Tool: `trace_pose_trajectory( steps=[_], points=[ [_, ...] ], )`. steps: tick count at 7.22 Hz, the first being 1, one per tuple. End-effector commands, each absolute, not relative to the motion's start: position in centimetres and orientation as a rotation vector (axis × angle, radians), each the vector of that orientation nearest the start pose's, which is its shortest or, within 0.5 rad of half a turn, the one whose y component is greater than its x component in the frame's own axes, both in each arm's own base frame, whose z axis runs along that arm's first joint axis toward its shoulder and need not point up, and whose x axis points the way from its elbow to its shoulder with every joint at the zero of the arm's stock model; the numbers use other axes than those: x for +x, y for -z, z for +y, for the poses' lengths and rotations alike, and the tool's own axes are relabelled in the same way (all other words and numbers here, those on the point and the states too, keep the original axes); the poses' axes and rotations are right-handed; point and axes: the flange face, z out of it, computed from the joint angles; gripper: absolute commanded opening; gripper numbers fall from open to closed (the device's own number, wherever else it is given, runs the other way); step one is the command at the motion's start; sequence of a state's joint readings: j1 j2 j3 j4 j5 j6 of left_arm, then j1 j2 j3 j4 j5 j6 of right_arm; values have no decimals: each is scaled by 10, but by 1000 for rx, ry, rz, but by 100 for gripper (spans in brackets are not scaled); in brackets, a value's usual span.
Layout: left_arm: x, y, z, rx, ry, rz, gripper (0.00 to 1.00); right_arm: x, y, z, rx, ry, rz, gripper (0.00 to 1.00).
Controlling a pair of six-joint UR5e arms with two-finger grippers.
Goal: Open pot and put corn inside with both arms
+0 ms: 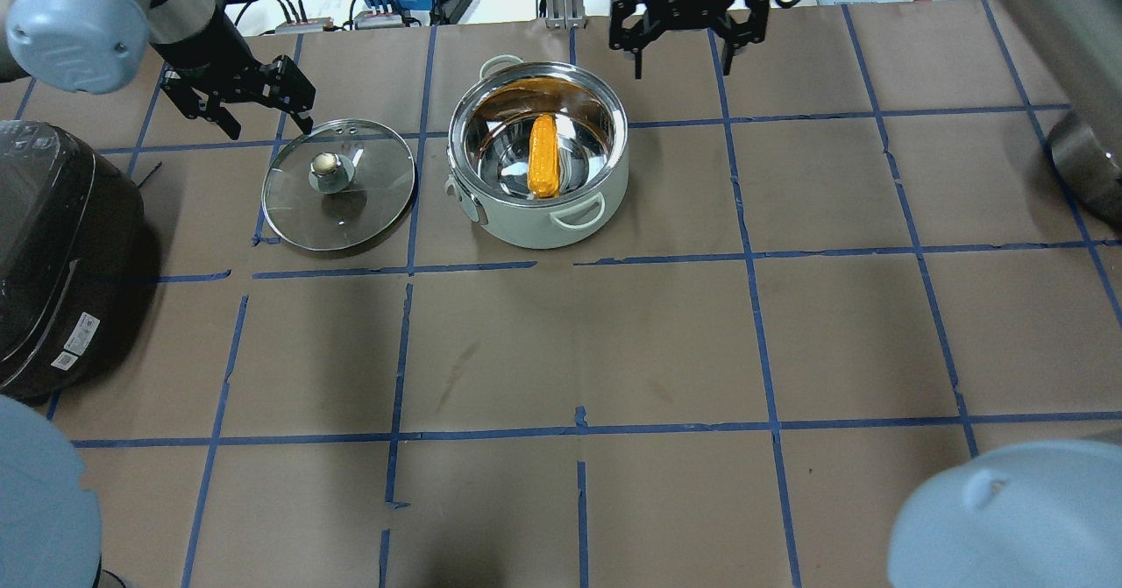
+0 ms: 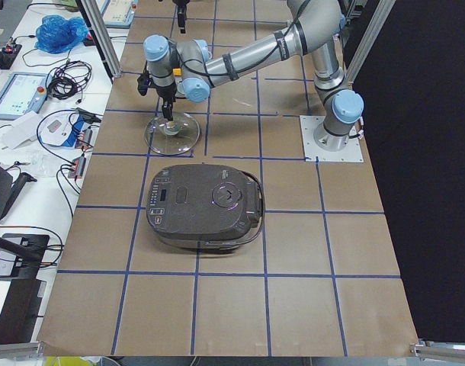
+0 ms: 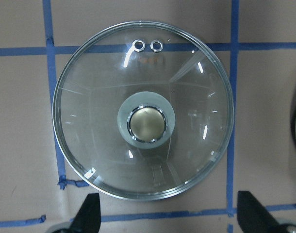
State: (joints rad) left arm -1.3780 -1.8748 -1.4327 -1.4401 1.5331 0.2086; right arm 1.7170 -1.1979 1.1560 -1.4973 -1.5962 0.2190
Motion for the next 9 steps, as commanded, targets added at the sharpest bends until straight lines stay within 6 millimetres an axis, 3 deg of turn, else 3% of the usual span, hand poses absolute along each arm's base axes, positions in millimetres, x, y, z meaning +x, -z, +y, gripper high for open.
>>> trace_pose_trajectory(
  steps=[1,2,3,5,7,9],
  points=[
    [-32,-476,-560,30,-101,3181,100,153,-481,-567,188,-100,3168,92],
    [-44,-493,-537,54,-109,3182,100,151,-475,-551,189,-35,3166,89],
    [-55,-497,-527,90,-105,3188,100,151,-473,-547,192,9,3163,90],
    [-94,-487,-523,193,-115,3183,100,159,-487,-541,166,58,3164,99],
    [-97,-488,-524,215,-88,3180,100,167,-505,-546,147,155,3148,100],
    [-96,-487,-524,228,-84,3174,100,186,-509,-538,100,155,3160,100]
  ],
)
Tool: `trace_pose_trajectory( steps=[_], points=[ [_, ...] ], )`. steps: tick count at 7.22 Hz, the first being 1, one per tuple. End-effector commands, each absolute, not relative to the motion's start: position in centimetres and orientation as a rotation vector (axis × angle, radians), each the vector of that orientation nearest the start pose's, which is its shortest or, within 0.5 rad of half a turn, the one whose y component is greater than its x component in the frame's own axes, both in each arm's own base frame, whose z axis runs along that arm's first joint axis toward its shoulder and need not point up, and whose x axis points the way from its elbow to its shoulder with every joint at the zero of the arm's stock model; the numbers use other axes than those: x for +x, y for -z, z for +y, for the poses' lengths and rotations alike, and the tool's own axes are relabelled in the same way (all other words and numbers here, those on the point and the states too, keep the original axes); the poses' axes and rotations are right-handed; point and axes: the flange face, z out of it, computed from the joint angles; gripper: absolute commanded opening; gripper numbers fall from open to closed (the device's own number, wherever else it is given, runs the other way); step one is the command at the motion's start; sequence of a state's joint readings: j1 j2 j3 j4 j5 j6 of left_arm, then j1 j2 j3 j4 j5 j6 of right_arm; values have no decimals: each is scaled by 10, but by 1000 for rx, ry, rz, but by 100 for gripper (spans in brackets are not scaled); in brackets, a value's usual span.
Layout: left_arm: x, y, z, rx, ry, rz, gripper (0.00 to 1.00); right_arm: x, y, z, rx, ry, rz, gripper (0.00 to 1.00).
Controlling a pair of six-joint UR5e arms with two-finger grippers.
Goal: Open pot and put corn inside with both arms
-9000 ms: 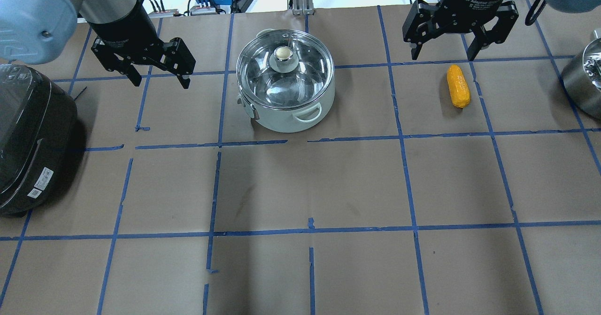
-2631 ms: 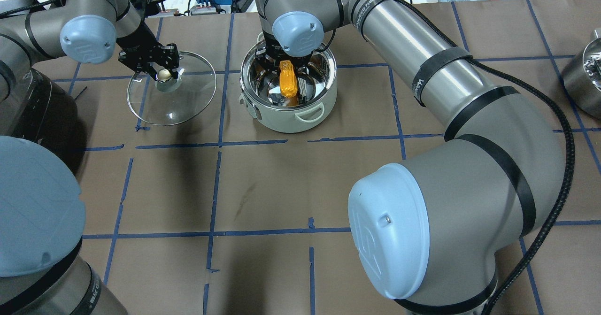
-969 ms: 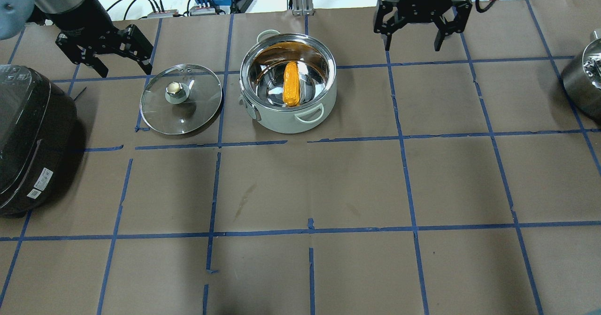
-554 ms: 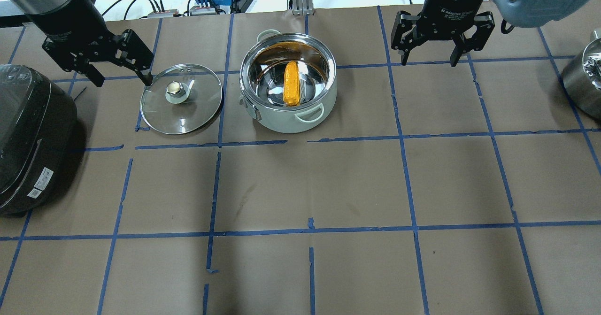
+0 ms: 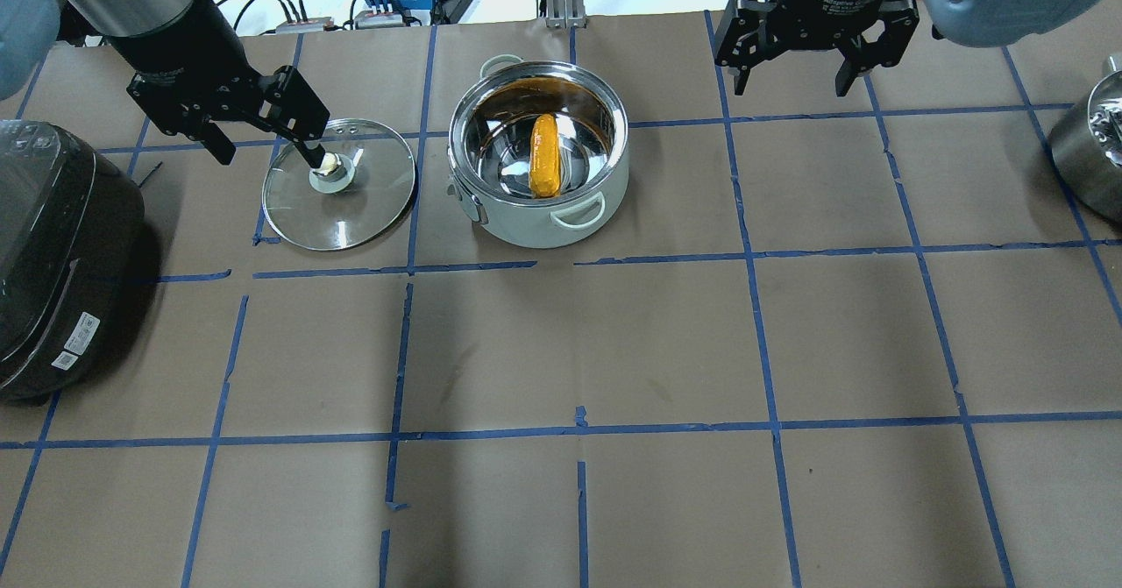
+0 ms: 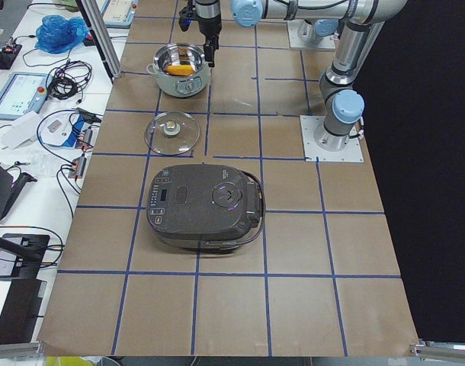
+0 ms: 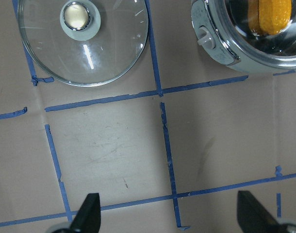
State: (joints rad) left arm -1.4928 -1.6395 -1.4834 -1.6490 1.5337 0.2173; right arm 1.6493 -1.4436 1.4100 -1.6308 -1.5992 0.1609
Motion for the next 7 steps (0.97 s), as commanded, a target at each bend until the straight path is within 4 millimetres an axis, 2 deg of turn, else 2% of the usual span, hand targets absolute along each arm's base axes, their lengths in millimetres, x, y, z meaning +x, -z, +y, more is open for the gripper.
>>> trace_pose_trajectory(
  steps=[1,7],
  points=[
    [-95,-489,-526,225,-62,3172,100,190,-510,-536,90,157,3161,100],
    [-92,-500,-529,216,-1,3168,100,190,-507,-537,92,146,3156,100]
  ],
)
